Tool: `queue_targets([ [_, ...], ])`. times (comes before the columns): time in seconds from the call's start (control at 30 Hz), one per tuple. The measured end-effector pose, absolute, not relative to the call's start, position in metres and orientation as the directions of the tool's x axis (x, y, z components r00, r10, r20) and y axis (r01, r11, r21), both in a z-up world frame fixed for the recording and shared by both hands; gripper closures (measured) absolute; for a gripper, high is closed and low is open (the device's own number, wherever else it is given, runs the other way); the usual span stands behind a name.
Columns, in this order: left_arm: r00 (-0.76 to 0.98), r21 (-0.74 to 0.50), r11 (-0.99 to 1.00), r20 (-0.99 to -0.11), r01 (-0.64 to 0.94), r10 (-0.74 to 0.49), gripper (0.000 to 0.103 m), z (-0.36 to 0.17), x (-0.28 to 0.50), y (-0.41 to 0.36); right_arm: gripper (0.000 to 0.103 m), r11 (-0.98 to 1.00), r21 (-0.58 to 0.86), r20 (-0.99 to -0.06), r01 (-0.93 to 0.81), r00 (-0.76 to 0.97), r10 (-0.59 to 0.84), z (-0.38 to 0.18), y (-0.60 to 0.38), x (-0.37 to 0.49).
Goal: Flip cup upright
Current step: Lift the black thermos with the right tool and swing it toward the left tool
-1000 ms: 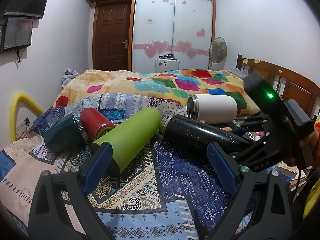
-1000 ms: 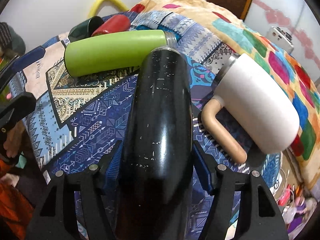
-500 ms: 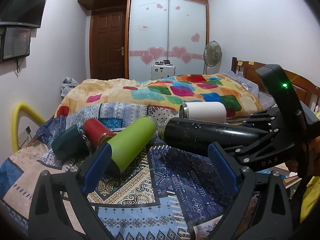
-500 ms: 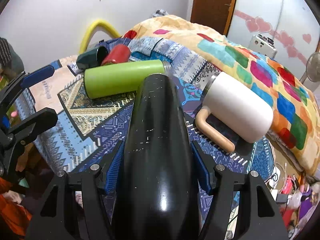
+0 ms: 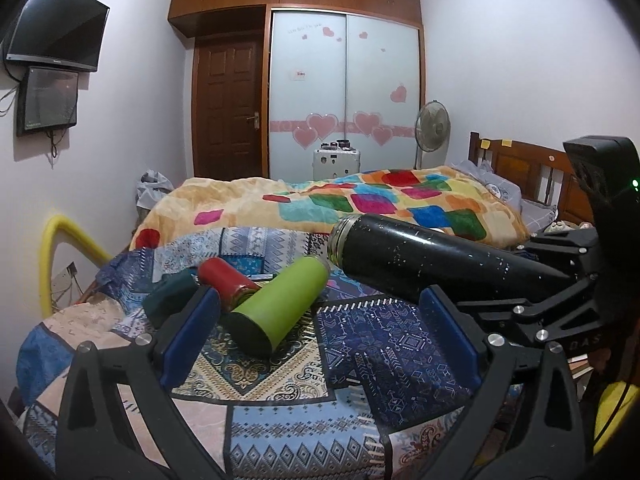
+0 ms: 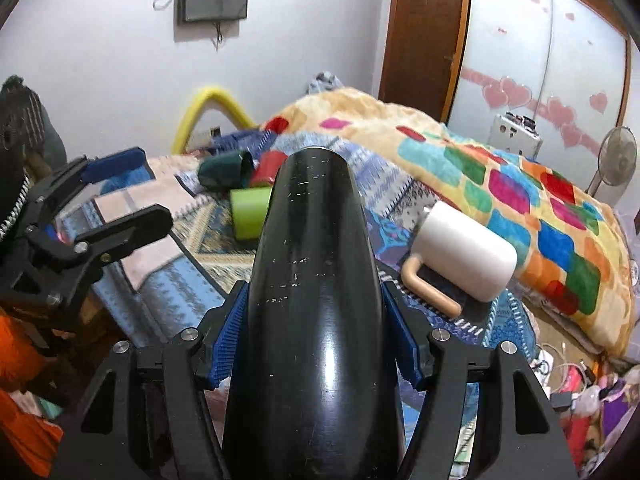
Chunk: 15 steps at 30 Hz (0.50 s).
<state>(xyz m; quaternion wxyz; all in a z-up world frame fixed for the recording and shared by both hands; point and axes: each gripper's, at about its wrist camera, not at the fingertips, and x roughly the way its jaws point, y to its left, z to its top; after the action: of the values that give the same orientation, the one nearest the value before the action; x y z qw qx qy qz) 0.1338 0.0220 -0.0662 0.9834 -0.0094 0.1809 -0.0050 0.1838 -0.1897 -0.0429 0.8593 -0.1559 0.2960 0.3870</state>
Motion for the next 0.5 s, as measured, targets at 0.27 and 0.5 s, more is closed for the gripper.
queue_targets([
  [0.27,0.934,-0.008,1.000,-0.356,0.013,-0.015,0.001,-0.063,0.117,0.024,0.042,0.660,0.058,-0.569,-0.749,0.518,0.639,-0.057,-0.183,0.168],
  [0.5,0.925,-0.017,1.000,-0.379,0.017,-0.022,0.001,-0.072,0.115,0.026,0.042,0.662,0.085,-0.616,-0.745,0.483,0.623,-0.092,-0.168,0.175],
])
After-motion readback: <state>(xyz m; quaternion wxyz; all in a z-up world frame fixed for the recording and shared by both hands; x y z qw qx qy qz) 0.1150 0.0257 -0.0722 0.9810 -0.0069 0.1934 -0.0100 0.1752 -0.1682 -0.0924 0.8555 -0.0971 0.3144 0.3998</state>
